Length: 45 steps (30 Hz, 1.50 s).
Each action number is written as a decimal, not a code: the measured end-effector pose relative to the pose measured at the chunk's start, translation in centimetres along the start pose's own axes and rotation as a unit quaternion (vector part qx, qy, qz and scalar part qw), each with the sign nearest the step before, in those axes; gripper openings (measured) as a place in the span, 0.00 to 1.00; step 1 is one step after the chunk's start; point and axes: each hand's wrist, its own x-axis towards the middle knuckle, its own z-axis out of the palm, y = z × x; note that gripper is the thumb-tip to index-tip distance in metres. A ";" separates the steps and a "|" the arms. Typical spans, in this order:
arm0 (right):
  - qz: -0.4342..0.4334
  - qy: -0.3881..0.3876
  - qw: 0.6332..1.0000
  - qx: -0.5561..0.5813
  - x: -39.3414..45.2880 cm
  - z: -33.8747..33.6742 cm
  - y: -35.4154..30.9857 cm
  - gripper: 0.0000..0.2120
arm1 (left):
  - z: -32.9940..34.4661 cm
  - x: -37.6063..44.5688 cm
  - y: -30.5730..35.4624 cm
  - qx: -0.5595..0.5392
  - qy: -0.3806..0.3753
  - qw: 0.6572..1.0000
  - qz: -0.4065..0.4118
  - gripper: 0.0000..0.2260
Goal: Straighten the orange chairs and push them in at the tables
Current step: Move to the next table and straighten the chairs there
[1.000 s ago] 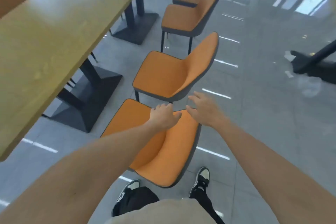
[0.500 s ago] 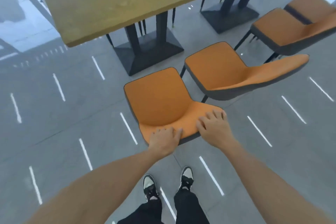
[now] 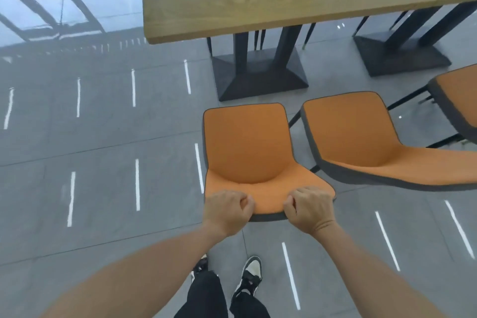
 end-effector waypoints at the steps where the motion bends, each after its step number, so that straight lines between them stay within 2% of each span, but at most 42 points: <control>1: -0.004 -0.006 1.000 0.002 1.0 -0.1 0.5 0.18 | -0.2 1.0 0.1 -0.002 0.002 1.000 -0.002 0.22; 8: -0.019 0.041 0.999 -0.004 9.9 -0.3 2.5 0.19 | -2.6 9.5 -0.3 -0.011 0.064 0.997 -0.033 0.21; 14: -0.016 0.032 0.999 -0.032 19.4 -0.4 6.1 0.19 | -5.0 18.7 0.2 -0.009 0.088 0.996 -0.025 0.21; 18: -0.024 0.059 0.997 -0.044 25.5 -0.6 7.4 0.18 | -7.3 24.1 0.2 -0.014 0.089 0.995 -0.039 0.24; 22: -0.038 0.079 0.996 -0.030 29.5 -0.8 8.4 0.18 | -8.6 27.4 0.1 -0.015 0.115 0.993 -0.028 0.21; 25: -0.040 0.084 0.996 -0.014 29.8 -0.3 7.6 0.18 | -9.1 27.8 -1.1 -0.004 0.128 0.992 -0.017 0.20; 27: -0.035 0.061 0.998 -0.011 29.5 -0.1 7.3 0.18 | -9.1 27.4 -1.5 -0.001 0.122 0.992 -0.022 0.19; 30: -0.042 -0.053 0.997 -0.039 29.8 -0.5 8.2 0.19 | -9.2 27.2 -0.7 0.005 0.085 0.996 -0.025 0.21; 32: -0.048 -0.126 0.991 0.004 29.8 -1.0 9.4 0.22 | -9.1 26.8 0.1 0.009 0.064 0.997 -0.035 0.23; 35: -0.036 -0.150 0.985 0.076 28.1 -2.9 11.6 0.24 | -8.8 26.0 2.2 0.034 0.045 0.996 -0.072 0.28; 39: -0.001 -0.136 0.988 0.068 23.4 -6.1 17.1 0.25 | -7.9 25.2 8.9 0.039 0.040 0.997 -0.043 0.31; 45: 0.054 -0.199 0.978 0.026 14.8 -10.0 28.0 0.33 | -3.0 22.4 24.1 -0.038 0.045 0.998 -0.015 0.29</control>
